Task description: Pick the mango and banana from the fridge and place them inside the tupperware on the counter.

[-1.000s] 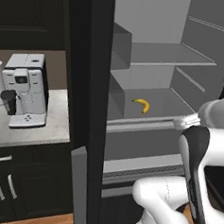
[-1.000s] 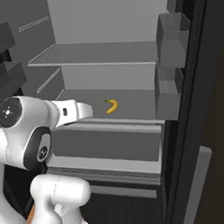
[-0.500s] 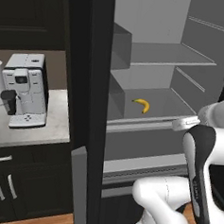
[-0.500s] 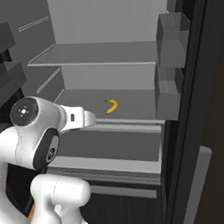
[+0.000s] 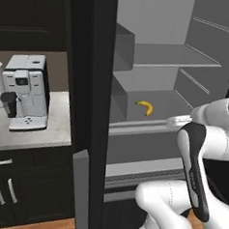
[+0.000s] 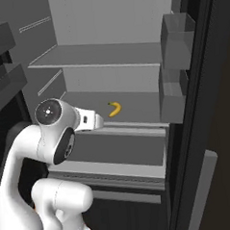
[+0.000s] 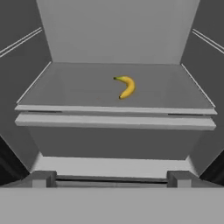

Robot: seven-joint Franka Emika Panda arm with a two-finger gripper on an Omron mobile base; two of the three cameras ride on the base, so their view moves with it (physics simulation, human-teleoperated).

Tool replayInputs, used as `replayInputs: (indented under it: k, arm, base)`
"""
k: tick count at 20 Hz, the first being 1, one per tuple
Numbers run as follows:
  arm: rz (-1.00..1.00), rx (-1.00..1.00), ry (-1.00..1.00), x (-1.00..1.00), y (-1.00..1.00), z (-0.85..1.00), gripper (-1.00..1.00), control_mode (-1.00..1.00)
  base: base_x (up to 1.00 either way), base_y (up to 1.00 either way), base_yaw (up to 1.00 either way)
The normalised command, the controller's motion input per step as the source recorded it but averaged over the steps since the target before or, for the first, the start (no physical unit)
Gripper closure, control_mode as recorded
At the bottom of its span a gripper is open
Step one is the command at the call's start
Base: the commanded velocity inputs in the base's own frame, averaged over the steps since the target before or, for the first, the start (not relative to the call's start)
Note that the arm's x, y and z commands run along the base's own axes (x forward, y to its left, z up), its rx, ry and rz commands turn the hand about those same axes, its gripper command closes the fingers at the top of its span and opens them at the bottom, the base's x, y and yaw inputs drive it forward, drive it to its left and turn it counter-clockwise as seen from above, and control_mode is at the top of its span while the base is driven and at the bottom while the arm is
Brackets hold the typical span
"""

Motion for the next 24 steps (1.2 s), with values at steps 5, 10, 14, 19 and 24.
replayInputs:
  k: [5, 10, 14, 19, 24]
  arm:
    - [-0.01, 0.00, 0.00, 0.76, 0.03, -0.17, -1.00, -1.00]
    - [-0.04, 0.00, 0.04, 0.72, 0.00, -0.09, -1.00, -1.00]
    - [-0.03, 0.00, 0.08, 0.66, 0.00, -0.05, -1.00, -1.00]
    - [-0.01, 0.00, 0.08, 0.58, -0.01, -0.09, -1.00, -1.00]
    - [0.00, 0.00, 0.07, 0.50, -0.04, -0.24, -1.00, -1.00]
  base:
    - [0.00, 0.00, 0.00]
    - [0.00, 0.00, 0.00]
    - [0.00, 0.00, 0.00]
    - [0.00, 0.00, 0.00]
    - [0.00, 0.00, 0.00]
